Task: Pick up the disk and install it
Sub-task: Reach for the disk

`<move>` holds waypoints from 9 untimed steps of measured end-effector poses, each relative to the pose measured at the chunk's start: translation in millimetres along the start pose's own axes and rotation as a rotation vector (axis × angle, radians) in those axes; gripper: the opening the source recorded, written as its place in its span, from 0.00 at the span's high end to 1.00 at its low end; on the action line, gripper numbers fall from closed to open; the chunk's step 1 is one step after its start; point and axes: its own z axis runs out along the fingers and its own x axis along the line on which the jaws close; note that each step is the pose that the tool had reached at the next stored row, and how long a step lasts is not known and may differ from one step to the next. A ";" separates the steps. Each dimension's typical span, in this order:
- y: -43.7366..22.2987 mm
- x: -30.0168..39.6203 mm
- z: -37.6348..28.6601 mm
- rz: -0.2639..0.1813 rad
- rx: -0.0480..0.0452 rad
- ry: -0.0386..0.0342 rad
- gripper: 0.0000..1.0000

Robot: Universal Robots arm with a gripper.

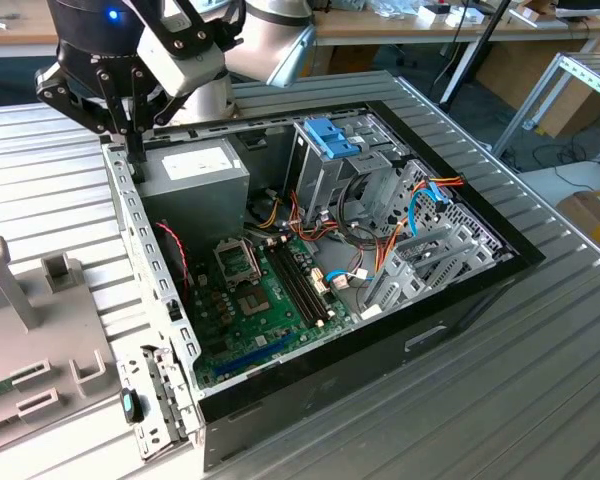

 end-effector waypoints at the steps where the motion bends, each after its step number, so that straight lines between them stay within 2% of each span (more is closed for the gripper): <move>1: -0.1 0.6 0.0 0.000 0.0000 0.0000 0.89; 4: -0.2 2.1 0.0 0.000 0.0000 0.0000 0.89; 9: -0.8 10.2 -0.1 0.000 0.0000 0.0000 0.89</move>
